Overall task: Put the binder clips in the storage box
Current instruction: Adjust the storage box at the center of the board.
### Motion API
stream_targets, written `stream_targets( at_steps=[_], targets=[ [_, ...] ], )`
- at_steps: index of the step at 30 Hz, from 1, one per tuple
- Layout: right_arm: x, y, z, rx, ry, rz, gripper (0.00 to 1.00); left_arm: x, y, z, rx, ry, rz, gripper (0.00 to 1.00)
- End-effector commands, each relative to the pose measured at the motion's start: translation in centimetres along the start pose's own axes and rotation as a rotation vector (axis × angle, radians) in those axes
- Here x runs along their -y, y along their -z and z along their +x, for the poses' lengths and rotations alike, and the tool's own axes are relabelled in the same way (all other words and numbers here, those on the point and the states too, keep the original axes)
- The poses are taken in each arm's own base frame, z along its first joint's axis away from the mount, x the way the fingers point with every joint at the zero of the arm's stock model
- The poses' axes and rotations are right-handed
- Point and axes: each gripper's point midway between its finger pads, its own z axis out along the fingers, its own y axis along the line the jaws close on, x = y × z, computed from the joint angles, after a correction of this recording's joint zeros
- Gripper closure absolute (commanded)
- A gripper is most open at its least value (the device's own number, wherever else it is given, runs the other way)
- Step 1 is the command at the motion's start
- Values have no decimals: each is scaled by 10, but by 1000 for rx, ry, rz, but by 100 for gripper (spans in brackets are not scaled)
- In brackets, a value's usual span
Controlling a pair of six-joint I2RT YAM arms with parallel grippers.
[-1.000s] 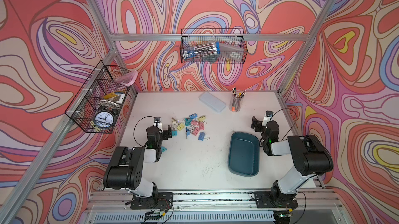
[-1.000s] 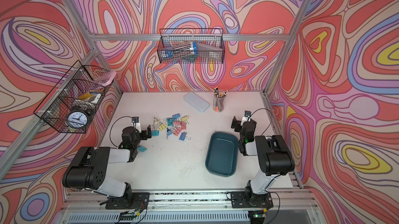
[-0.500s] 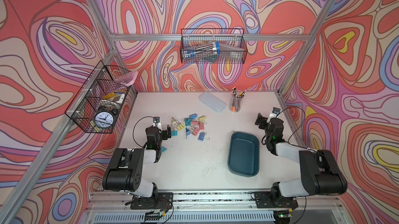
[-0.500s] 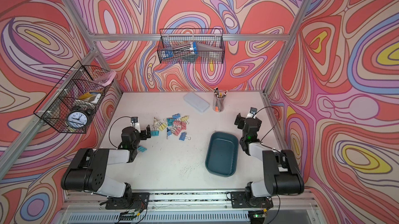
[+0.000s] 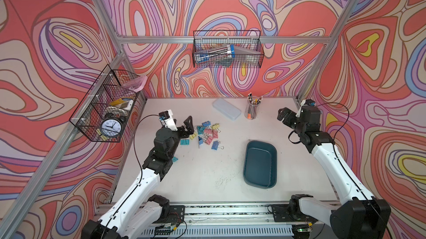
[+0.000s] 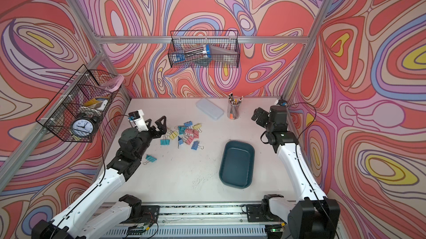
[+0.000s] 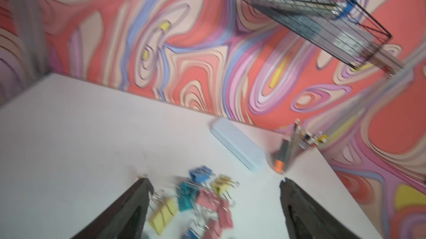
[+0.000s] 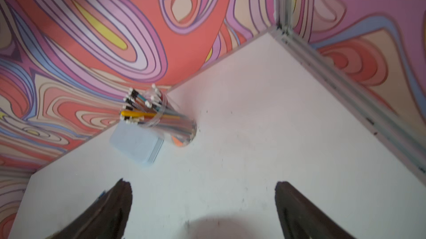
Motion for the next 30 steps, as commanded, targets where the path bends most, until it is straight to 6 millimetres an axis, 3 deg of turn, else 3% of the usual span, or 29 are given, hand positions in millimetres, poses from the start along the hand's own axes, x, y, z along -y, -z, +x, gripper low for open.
stream_targets(
  at_steps=[1,4,6,10,14,20,26,30],
  targets=[
    [3,9,52,-214,-85,-37,2,63,3,98,-415,25,107,19],
    [13,12,68,-228,-117,-16,2,118,6,157,-617,-85,179,32],
    [18,14,76,-242,-128,-2,2,142,6,191,-711,-143,200,39],
    [23,18,88,-271,-135,7,2,154,-3,257,-900,-246,144,47],
    [25,20,97,-298,-135,5,2,166,-5,303,-1014,-316,177,55],
    [26,21,107,-337,-125,0,2,152,-17,327,-1067,-429,103,73],
    [28,26,118,-378,-108,2,2,149,-22,328,-1135,-651,126,100],
    [27,31,122,-399,-85,-12,2,142,-26,316,-1153,-883,156,100]
  ],
)
